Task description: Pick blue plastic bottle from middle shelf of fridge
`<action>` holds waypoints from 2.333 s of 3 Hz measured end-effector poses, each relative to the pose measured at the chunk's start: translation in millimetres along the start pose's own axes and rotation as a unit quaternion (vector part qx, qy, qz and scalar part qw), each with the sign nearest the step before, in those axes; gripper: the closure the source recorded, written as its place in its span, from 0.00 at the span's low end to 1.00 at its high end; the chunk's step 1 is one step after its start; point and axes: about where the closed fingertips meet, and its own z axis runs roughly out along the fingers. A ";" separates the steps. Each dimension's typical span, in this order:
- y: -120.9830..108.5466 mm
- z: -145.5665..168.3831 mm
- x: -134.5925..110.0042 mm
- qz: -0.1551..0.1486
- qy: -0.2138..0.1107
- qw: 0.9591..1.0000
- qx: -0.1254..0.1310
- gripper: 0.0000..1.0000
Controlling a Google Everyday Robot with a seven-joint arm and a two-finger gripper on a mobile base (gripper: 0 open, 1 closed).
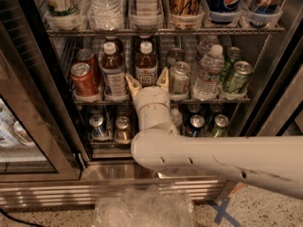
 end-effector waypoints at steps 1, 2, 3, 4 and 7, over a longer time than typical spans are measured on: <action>4.2 6.5 -0.2 -0.001 -0.001 1.000 -0.005 0.24; 4.2 6.5 -0.2 -0.001 -0.001 1.000 -0.005 0.43; 4.2 6.5 -0.2 -0.001 -0.001 1.000 -0.005 0.67; 4.1 6.6 -0.5 -0.001 -0.002 1.000 -0.005 0.90; 19.6 -3.8 -24.6 0.015 -0.082 0.996 0.039 1.00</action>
Offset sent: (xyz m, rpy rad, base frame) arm 0.0053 0.0042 0.0003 -0.0024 -0.0015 0.0096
